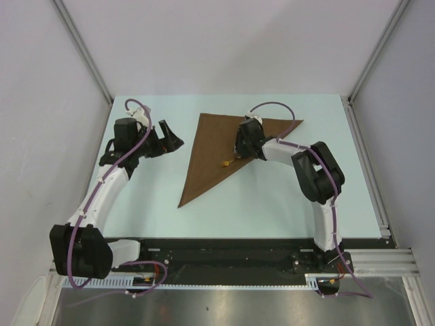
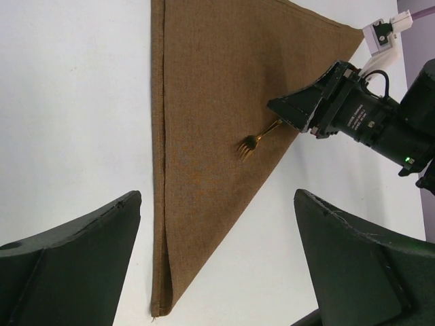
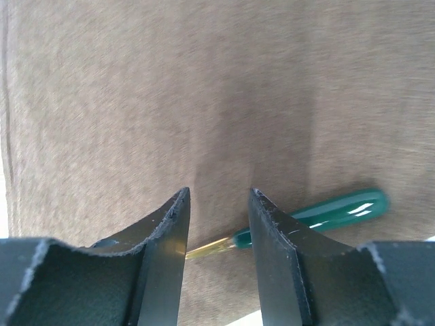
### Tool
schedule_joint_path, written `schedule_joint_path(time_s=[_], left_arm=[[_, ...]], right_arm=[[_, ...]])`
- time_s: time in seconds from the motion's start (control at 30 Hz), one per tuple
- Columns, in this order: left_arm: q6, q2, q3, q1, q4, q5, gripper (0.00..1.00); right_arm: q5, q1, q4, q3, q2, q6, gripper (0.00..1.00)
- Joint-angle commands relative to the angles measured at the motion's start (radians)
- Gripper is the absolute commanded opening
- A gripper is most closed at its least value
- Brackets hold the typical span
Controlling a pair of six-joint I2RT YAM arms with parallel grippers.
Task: Fold the napkin, place the utensils inside, and roll it up
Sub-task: Place the utensil onto the napkin
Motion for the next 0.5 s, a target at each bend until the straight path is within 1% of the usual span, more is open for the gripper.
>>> schedule_joint_path(time_s=[0.0,0.03,0.2,0.47], left_arm=[[0.013,0.005,0.002,-0.012,0.011,0.016,0.99],[0.013,0.005,0.002,-0.012,0.012,0.016,0.99],[0.013,0.008,0.002,-0.015,0.011,0.015,0.99],[0.013,0.014,0.002,-0.016,0.011,0.015,0.99]], right_arm=[[-0.023,0.049,0.054,-0.001,-0.059,-0.05,0.45],[-0.038,0.062,0.092,-0.001,-0.057,-0.053,0.45],[-0.096,0.092,0.126,0.008,-0.045,-0.054,0.45],[-0.164,0.105,0.113,-0.032,-0.04,-0.073,0.45]])
